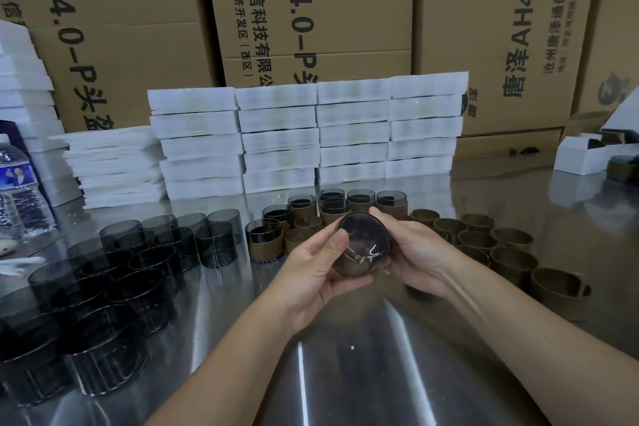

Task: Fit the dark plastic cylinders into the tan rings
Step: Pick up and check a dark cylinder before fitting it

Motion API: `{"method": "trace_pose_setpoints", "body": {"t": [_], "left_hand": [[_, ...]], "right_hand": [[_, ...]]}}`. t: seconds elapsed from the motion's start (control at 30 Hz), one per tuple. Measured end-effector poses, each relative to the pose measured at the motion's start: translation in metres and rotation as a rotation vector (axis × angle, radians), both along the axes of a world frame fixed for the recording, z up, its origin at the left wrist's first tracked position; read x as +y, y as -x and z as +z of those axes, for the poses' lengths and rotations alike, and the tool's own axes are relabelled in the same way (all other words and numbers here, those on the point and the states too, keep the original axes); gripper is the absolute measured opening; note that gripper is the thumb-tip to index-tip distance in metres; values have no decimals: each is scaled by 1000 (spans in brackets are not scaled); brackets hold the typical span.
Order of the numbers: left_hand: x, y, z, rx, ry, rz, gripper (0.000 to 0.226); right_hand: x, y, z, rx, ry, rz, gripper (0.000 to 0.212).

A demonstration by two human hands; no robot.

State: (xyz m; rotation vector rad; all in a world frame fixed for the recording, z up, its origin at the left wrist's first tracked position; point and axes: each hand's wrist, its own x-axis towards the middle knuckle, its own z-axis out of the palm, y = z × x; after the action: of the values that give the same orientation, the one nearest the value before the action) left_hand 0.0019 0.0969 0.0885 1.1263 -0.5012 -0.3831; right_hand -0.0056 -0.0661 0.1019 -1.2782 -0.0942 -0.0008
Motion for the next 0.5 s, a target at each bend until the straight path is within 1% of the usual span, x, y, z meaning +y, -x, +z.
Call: {"method": "trace_pose_setpoints", "body": {"t": [0.1,0.17,0.23,0.33,0.37,0.43,0.5], "left_hand": [[0,0,-1,13,0,-6,48],[0,0,-2,11,-3,-11,45],[1,1,-1,-1,6,-15,50],[1,1,0,-15,35,-32,66],[1,0,1,-16,33,-14,65],[1,0,1,-20,12,52,54],[0,-1,-1,-33,-8,153,44]], "right_hand": [[0,0,-1,11,5,-7,32],[0,0,-1,11,10,-9,34],[0,1,0,-4,15,-1,41],[-1,2,0,-28,18,31,46],[0,1,0,-37,15,43,47],[1,1,-1,-46,5,47,46],[5,1,-3,-39,-12,29,34]]}}
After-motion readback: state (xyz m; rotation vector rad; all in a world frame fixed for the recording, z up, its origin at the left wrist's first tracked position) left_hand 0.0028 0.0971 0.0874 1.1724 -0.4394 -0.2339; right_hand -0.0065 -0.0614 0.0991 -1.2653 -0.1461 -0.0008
